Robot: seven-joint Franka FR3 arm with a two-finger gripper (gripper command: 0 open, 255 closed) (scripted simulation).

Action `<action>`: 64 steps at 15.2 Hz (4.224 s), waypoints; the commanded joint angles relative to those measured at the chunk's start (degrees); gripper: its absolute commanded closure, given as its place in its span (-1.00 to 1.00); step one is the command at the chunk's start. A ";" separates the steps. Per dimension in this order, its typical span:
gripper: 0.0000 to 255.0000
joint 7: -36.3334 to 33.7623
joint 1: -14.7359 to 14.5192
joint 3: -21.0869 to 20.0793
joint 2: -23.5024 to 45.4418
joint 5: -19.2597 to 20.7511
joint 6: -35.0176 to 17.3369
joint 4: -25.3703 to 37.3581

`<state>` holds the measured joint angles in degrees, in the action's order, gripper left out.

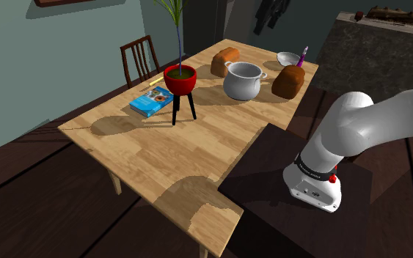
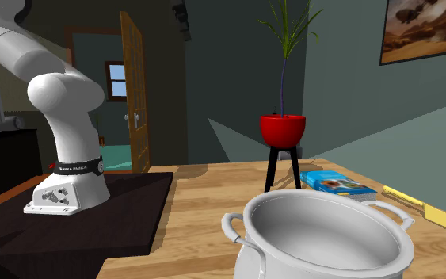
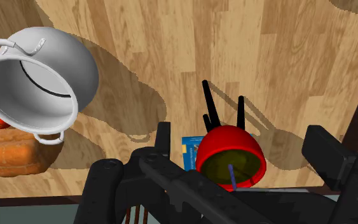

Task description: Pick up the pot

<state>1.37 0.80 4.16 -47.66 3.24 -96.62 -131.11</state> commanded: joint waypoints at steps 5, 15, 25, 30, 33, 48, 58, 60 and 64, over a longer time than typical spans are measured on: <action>-1.00 3.37 0.59 3.93 3.55 1.20 -5.93 -2.72; -1.00 12.58 0.87 14.14 17.50 1.70 -20.58 -4.48; -1.00 25.88 -1.17 24.35 37.78 -6.48 -32.39 1.19; -1.00 35.14 -0.95 27.39 50.08 -15.79 -35.45 6.97; -1.00 40.58 0.88 27.35 57.73 -21.90 -36.02 11.43; 1.00 49.47 6.76 23.36 72.71 -32.76 -39.56 18.72; 1.00 49.21 6.61 23.67 72.07 -32.29 -39.10 18.60; 1.00 48.48 6.25 24.18 71.04 -31.37 -38.07 18.78; 1.00 47.02 5.59 25.12 69.06 -29.56 -35.96 19.29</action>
<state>48.79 6.58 28.96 22.17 -26.87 -133.11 -112.13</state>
